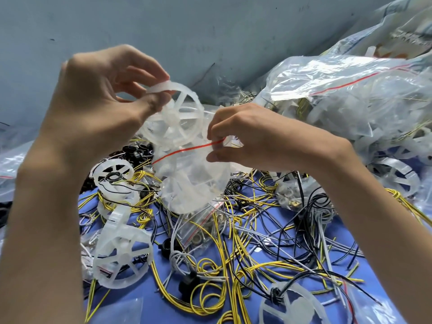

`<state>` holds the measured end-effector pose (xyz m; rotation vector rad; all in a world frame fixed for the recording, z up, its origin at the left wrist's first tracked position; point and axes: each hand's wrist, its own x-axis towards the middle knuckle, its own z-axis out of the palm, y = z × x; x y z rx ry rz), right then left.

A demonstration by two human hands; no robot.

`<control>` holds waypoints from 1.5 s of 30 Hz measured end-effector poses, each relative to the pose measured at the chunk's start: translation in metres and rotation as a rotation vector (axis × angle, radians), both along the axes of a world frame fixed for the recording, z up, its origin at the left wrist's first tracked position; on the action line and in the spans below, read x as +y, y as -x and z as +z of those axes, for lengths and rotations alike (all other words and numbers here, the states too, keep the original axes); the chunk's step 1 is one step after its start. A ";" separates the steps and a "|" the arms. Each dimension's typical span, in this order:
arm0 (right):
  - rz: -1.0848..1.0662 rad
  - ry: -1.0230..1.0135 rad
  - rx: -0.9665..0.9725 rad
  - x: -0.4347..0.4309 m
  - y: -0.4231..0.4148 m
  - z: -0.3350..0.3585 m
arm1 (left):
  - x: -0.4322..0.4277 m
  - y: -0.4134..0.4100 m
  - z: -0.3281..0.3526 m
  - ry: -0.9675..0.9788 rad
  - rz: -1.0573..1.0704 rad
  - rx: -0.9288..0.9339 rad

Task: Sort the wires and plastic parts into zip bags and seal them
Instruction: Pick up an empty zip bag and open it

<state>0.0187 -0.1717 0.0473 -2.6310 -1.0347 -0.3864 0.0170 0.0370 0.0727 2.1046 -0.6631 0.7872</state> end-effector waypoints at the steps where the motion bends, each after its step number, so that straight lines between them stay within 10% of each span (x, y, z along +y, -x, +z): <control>1: -0.002 -0.001 -0.003 0.000 0.000 0.000 | 0.001 -0.001 0.000 -0.012 0.022 -0.006; 25: 0.013 -0.074 0.075 0.000 0.006 0.006 | -0.016 0.005 -0.003 -0.179 0.042 -0.007; 37: 0.090 -0.124 0.026 -0.003 0.005 0.005 | -0.023 -0.001 -0.014 -0.531 0.091 0.399; 45: 0.025 -0.130 -0.036 -0.009 0.000 0.007 | -0.011 0.001 -0.003 -0.471 0.099 0.243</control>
